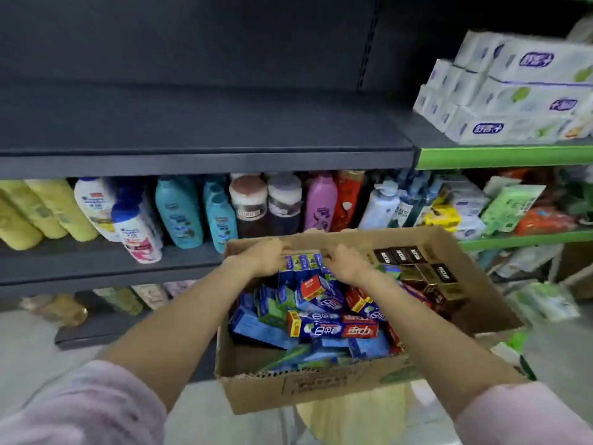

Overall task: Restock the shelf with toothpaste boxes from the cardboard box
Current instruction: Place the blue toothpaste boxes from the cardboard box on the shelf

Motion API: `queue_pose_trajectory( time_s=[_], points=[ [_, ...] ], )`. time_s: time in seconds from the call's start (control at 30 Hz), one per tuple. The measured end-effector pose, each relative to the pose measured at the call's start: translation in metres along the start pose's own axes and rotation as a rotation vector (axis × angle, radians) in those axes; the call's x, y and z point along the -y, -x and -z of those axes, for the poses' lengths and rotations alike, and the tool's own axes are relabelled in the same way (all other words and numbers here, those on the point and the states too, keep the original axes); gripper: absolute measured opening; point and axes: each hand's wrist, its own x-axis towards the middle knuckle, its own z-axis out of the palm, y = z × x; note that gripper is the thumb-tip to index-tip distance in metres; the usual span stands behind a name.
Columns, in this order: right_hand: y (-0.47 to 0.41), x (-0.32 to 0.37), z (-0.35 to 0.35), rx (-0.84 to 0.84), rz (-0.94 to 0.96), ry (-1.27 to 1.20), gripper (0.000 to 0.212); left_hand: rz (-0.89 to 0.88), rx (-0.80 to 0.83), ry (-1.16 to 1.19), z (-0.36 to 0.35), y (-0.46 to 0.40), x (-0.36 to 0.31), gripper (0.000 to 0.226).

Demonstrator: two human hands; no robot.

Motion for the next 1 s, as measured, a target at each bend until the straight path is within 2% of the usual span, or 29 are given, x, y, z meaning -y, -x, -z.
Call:
queue_pose_trajectory(
  time_s=[0.07,0.17,0.27,0.4,0.6,0.73,0.9,1.0],
  points=[
    [-0.013,-0.004,-0.006,0.053,0.042,0.002,0.044,0.03,0.047,-0.005,-0.012,-0.007,0.005,0.041],
    [-0.029,-0.006,-0.019,0.112,0.13,0.002,0.054,0.092,0.125,-0.038,-0.032,-0.014,0.013,0.065],
    [-0.04,-0.008,-0.033,0.134,0.112,0.007,0.046,0.118,0.093,-0.102,-0.042,-0.018,0.016,0.076],
    [-0.054,-0.009,-0.042,0.088,0.062,0.048,0.053,0.103,-0.026,-0.235,-0.051,-0.023,0.017,0.066],
    [-0.062,0.0,-0.049,0.091,0.0,0.18,0.065,0.159,-0.194,-0.228,-0.063,-0.029,0.01,0.059],
    [-0.062,0.005,-0.055,0.028,-0.025,0.209,0.059,0.223,-0.114,0.033,-0.059,-0.028,0.014,0.053],
    [-0.064,0.006,-0.058,0.023,-0.032,0.227,0.066,0.14,-0.339,0.315,-0.033,-0.016,0.021,0.048],
    [-0.06,0.008,-0.055,0.016,-0.002,0.222,0.069,0.081,-0.399,0.402,-0.014,-0.005,0.022,0.051]
  ],
)
